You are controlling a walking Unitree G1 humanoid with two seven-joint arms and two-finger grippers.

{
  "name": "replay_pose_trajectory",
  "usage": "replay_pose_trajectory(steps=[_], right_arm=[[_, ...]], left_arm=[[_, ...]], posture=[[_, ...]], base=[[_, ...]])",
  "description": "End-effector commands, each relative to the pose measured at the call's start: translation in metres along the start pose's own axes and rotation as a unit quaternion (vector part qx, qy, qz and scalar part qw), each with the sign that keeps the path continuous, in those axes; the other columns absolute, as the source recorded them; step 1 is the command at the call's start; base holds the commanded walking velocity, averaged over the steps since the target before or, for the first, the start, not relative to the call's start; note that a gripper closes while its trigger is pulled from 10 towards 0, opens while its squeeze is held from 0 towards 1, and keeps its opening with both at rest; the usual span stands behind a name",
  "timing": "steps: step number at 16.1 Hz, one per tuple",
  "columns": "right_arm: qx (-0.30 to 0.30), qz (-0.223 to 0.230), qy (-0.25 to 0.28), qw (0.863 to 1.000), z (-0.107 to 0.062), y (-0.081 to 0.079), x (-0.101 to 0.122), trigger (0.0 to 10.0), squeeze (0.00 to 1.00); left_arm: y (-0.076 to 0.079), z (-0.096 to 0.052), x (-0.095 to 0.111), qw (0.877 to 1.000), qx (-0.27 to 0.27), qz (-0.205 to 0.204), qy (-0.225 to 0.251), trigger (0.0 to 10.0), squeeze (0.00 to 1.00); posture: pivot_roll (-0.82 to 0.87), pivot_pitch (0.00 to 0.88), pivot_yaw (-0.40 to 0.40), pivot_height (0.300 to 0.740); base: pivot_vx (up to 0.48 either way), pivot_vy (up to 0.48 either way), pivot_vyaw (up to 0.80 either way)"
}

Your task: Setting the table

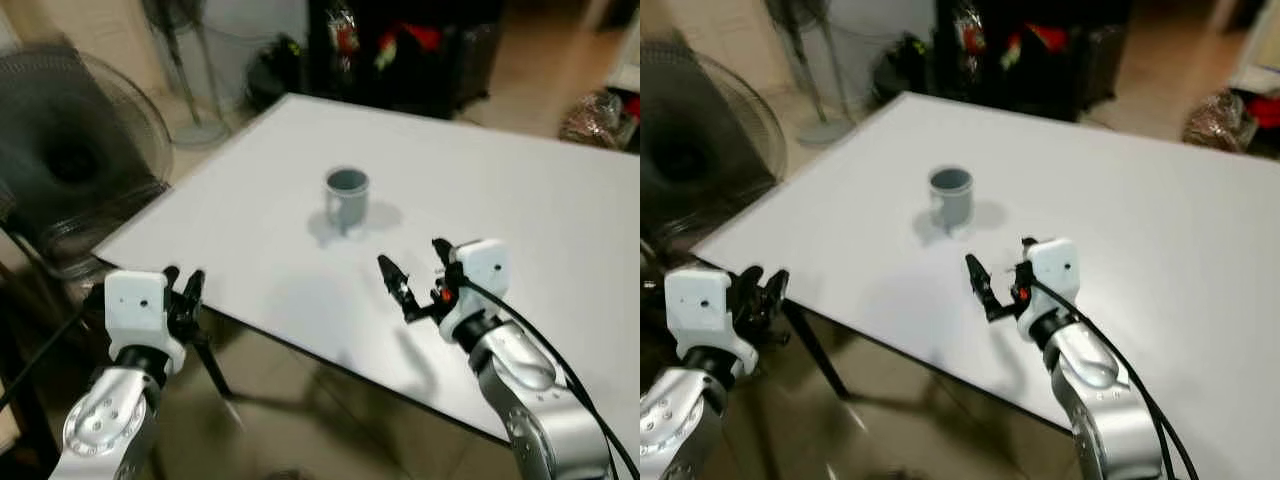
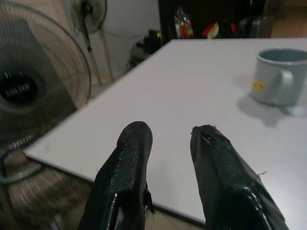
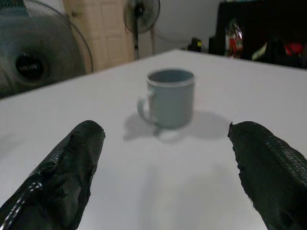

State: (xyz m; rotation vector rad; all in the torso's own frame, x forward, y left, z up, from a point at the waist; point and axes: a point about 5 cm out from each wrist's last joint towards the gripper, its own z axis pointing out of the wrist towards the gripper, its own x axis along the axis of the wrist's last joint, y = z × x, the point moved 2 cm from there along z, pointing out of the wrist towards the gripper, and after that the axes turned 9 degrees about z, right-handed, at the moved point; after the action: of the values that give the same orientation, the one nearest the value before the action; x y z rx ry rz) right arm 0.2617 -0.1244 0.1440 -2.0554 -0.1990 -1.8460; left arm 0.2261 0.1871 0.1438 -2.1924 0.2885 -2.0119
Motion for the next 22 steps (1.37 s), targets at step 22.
replay_pose_trajectory(steps=[22], right_arm=[[0.018, 0.061, -0.01, 0.998, 0.025, -0.012, -0.009, 10.0, 0.0]], left_arm=[[-0.006, 0.014, 0.016, 1.0, 0.004, 0.016, -0.003, 10.0, 0.0]], posture=[[0.05, 0.0, 0.032, 0.74]], base=[[0.0, 0.132, 0.8]])
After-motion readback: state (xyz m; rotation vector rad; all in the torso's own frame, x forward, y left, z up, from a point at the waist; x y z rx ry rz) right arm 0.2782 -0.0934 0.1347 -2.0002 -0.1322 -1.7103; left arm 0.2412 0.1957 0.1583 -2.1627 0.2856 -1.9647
